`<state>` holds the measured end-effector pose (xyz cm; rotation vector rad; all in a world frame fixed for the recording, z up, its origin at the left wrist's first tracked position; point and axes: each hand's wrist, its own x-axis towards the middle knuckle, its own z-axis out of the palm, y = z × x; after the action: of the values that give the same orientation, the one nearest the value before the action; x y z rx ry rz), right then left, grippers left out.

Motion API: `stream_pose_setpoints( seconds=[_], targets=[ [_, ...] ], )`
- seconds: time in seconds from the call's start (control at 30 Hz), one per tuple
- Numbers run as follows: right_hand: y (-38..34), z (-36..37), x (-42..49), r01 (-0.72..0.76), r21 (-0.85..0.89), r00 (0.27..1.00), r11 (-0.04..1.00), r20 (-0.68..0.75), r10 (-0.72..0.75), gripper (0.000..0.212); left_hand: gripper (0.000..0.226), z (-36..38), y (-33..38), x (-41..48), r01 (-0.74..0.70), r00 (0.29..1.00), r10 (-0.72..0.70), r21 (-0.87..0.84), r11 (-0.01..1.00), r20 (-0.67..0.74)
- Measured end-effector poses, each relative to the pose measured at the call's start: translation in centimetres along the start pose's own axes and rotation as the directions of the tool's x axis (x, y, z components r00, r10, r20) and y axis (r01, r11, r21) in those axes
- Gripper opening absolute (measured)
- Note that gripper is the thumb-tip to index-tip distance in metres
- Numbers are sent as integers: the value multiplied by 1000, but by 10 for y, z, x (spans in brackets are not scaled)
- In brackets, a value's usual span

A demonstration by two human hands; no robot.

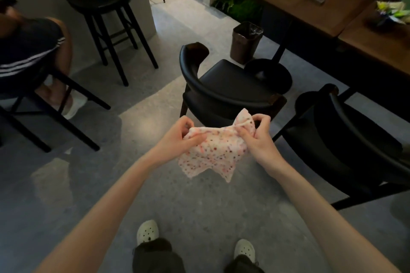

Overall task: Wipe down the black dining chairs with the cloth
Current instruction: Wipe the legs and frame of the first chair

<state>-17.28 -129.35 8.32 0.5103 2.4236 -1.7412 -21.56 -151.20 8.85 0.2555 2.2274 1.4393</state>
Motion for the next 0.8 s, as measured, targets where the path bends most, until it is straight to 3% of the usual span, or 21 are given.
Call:
stream_pose_setpoints(
  seconds=[0.13, 0.2, 0.23, 0.33, 0.4, 0.5, 0.67, 0.8],
  targets=[
    [-22, 64, 13, 24, 19, 980, 1000, 196, -27, 62, 35, -72, -30, 14, -11, 994, 9, 15, 1000, 107],
    [-32, 91, 22, 94, -160, 965, 983, 258, -51, 69, 34, -107, -42, 23, -79, 987, 65, 93, 992, 148],
    [-38, 103, 26, 129, -279, 964, 952, 262, -54, 62, 32, -123, -46, 29, -129, 980, 104, 144, 981, 171],
    [-56, 136, 42, 207, -454, 971, 867, 202, -126, 21, 23, -165, -52, 46, -254, 945, 193, 222, 941, 264],
    [-67, 152, 54, 223, -487, 973, 845, 162, -163, 8, 14, -188, -53, 60, -308, 915, 223, 223, 925, 337],
    [-73, 166, 82, 203, -599, 978, 775, 87, -188, 17, 13, -217, -62, 89, -339, 912, 232, 304, 890, 340],
    [-78, 193, 138, 118, -721, 968, 683, -72, -242, 23, 13, -252, -85, 160, -301, 954, 249, 582, 756, 169],
    [-88, 217, 192, 84, -700, 940, 710, -180, -288, 18, 10, -278, -89, 221, -299, 949, 292, 644, 705, 120]
  ],
)
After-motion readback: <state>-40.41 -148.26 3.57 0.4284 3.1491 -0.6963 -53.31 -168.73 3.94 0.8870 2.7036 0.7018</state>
